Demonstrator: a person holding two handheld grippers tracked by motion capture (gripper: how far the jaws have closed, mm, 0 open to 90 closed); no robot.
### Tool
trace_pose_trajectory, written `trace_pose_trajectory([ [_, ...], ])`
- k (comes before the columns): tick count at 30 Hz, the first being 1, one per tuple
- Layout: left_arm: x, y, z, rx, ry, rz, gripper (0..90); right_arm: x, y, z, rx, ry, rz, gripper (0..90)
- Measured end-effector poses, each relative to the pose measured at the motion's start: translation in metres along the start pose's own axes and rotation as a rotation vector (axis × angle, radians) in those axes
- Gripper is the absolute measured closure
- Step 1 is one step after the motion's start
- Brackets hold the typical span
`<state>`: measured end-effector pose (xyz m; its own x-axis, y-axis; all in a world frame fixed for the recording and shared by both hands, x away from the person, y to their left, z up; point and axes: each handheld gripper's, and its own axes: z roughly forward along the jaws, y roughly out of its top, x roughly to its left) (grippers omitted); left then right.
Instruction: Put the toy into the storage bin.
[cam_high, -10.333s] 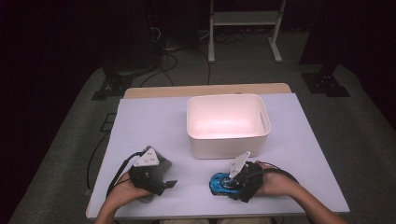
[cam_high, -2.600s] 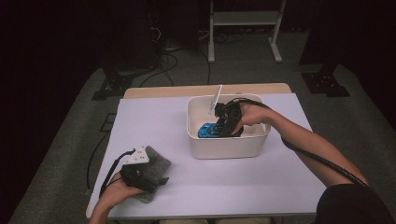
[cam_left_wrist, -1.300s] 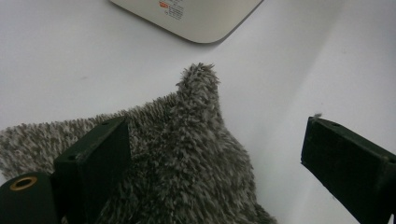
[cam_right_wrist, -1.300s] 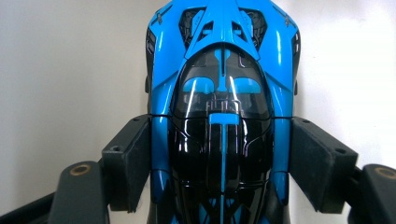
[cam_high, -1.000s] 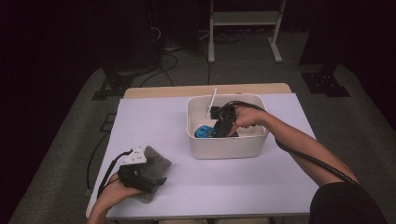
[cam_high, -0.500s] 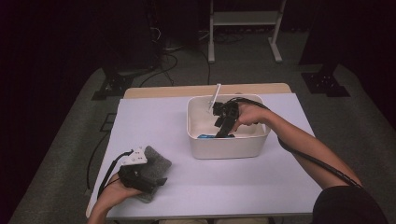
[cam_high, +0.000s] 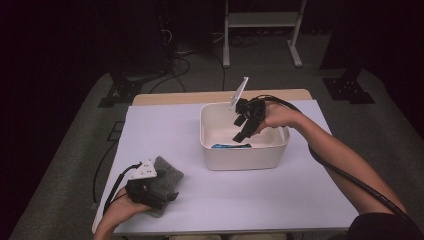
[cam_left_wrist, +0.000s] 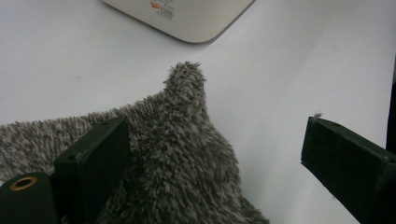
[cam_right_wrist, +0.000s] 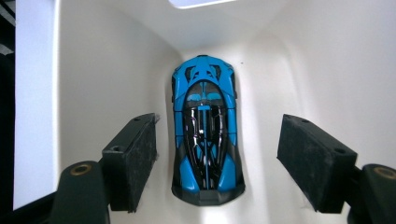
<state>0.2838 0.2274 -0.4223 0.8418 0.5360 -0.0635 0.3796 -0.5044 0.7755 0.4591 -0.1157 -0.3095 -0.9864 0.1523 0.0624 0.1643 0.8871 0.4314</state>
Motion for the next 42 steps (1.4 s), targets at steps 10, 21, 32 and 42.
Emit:
trace_pose_trajectory([
  [10,-0.001,0.0,0.002,-0.002,-0.001,0.001,7.6,0.01,-0.003,-0.021,-0.016,-0.022,-0.003,26.9],
  [21,-0.002,0.001,0.001,-0.009,-0.004,0.007,7.6,0.021,-0.015,-0.048,-0.035,-0.068,0.002,26.4],
  [32,-0.001,0.001,0.002,-0.002,-0.006,0.006,7.6,0.025,-0.037,-0.067,-0.054,-0.102,0.039,26.2],
  [42,-0.002,0.002,0.004,-0.004,-0.005,0.009,7.6,0.031,-0.058,-0.086,-0.086,-0.133,0.084,26.2],
])
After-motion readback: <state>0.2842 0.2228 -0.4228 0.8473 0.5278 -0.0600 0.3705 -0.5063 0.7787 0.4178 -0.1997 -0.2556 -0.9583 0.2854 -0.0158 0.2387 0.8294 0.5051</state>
